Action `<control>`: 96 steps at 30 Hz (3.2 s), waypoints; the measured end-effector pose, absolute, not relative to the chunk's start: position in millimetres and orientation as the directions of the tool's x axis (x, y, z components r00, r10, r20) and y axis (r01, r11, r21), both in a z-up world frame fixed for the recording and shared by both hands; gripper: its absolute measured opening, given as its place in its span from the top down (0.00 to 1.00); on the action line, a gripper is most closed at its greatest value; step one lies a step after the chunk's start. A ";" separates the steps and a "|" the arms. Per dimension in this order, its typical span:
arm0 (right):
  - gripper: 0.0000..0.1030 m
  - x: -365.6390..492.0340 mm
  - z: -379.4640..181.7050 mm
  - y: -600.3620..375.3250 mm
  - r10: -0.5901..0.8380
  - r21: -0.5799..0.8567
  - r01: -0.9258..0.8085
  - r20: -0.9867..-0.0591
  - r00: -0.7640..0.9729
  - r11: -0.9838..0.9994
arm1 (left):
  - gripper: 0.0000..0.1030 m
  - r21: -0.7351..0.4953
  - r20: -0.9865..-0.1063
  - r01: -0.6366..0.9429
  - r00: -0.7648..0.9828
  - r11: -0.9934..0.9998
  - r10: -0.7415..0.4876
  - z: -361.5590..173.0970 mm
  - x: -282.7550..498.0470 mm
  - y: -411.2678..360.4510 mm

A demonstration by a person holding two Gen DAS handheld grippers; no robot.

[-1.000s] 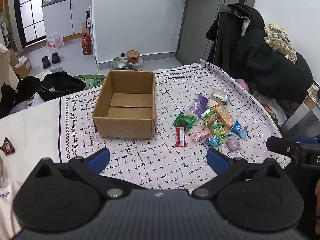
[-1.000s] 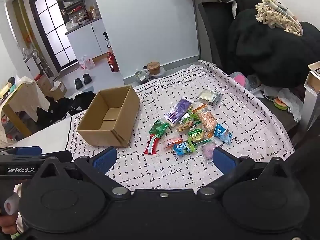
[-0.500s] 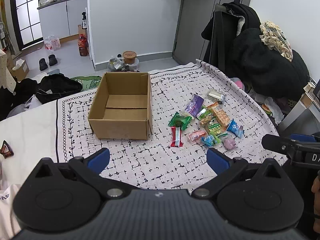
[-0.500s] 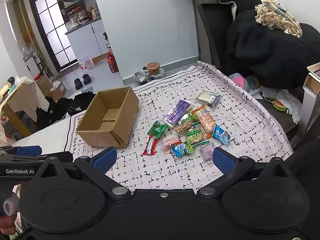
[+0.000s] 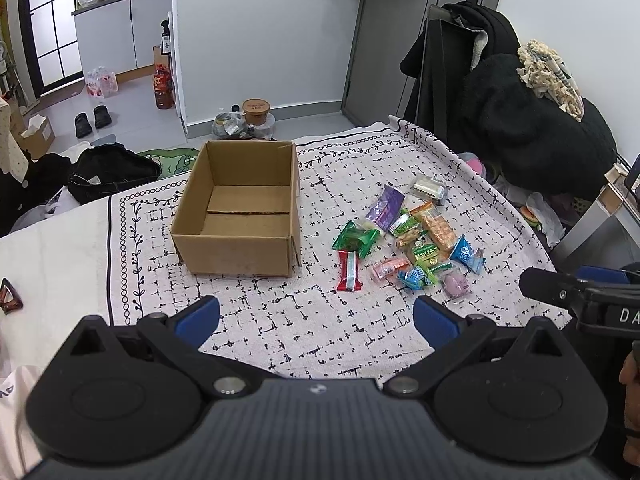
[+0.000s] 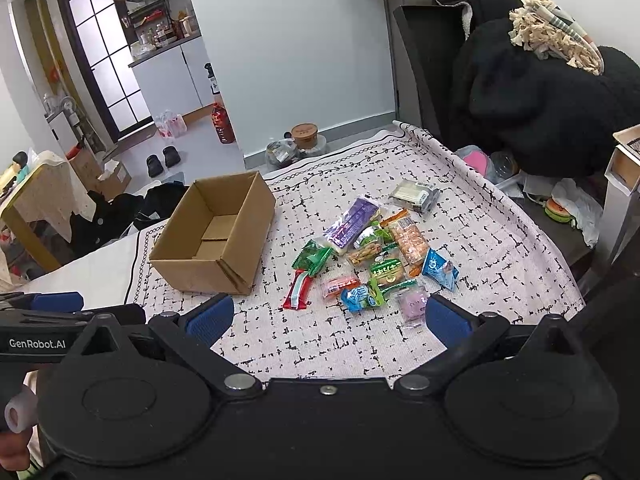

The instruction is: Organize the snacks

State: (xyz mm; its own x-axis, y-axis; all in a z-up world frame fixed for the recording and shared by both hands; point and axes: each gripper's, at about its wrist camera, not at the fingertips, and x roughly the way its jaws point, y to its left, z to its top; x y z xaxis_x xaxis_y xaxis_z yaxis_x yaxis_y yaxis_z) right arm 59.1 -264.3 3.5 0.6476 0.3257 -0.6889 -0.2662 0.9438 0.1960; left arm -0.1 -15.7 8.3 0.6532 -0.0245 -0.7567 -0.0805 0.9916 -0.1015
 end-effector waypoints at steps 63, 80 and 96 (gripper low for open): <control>0.00 81.6 -6.2 -276.6 0.278 0.201 -0.193 -0.708 0.649 0.960 | 0.01 -0.153 -0.746 -0.039 0.660 0.988 -0.090 1.5 25.8 -20.9; 0.00 117.0 -35.7 -290.5 0.242 0.211 -0.125 -0.751 0.614 0.970 | 0.01 -0.214 -0.764 -0.010 0.625 0.977 -0.161 -37.0 70.9 -35.6; 0.00 150.8 -69.0 -291.9 0.239 0.221 -0.103 -0.780 0.579 0.970 | 0.04 -0.227 -0.789 -0.013 0.589 0.974 -0.176 -77.3 113.2 -45.5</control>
State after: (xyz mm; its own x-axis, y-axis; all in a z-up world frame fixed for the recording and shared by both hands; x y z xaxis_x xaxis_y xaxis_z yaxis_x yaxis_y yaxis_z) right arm 150.8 -291.9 -69.0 0.5786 0.2389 -0.7799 -0.1025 0.9699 0.2211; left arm 113.2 -45.5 -77.3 0.5892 -0.1760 -0.7886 -0.0127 0.9739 -0.2268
